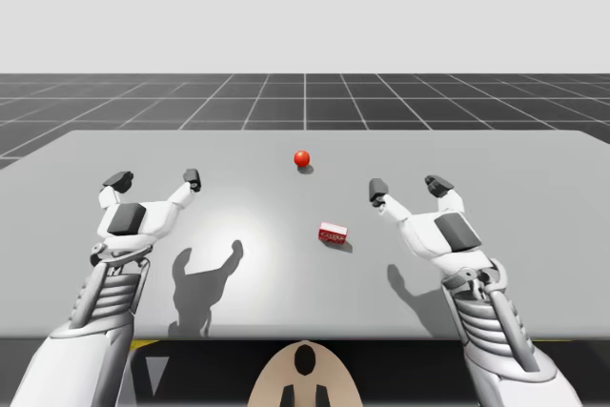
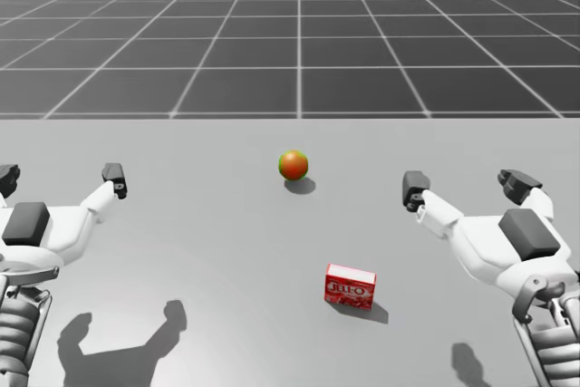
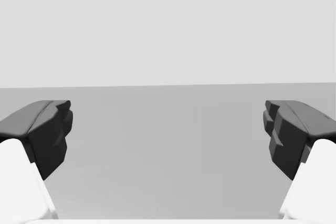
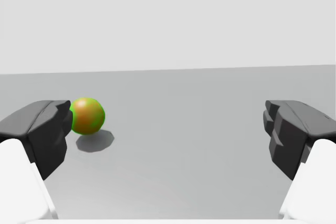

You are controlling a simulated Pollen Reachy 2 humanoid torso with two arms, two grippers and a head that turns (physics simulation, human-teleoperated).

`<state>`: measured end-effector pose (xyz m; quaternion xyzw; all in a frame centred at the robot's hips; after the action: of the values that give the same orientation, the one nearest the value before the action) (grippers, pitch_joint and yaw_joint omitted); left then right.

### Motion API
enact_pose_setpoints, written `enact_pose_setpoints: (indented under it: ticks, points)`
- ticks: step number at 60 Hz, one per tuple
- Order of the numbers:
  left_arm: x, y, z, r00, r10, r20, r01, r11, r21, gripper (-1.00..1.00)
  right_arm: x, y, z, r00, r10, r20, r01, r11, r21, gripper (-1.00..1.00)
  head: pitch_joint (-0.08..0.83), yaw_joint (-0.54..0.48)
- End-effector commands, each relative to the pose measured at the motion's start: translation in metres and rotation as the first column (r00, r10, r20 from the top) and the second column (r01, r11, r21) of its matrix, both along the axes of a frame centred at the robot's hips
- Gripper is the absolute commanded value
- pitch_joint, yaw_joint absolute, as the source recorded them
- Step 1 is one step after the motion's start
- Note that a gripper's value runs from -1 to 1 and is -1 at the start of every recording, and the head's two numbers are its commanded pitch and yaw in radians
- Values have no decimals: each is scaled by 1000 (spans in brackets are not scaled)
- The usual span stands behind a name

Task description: Watch the red light. When it turns green, pick up the object.

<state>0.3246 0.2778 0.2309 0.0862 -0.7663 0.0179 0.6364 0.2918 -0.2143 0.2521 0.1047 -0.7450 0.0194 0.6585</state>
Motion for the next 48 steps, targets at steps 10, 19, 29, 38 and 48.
enact_pose_setpoints:
  ticks: [10, 19, 29, 38, 48]
  points:
    - [0, 0, 0, 1000, -1, 0, 1, 1000, 3, -1000, 0, 3, -2, 1000, 3, -2, -3, 1000, 6, -1000, 422, 21]
    - [0, 0, -1, 1000, -4, -5, 4, 1000, 6, -1000, 0, 3, -2, 1000, 5, -1, -5, 1000, 7, -1000, 442, 1]
    - [0, -1, -1, 1000, -8, -9, 8, 1000, 9, -1000, 0, 3, -1, 1000, 4, -1, -4, 1000, 9, -1000, 541, -51]
    - [0, -2, -2, 1000, -13, -14, 13, 1000, 16, -1000, 0, 3, -2, 1000, 3, -3, -3, 1000, 9, -1000, 615, -92]
    - [0, -4, -3, 1000, -17, -18, 17, 1000, 22, -1000, 0, 4, -2, 1000, -12, 0, 12, 1000, -8, -1000, 671, -98]
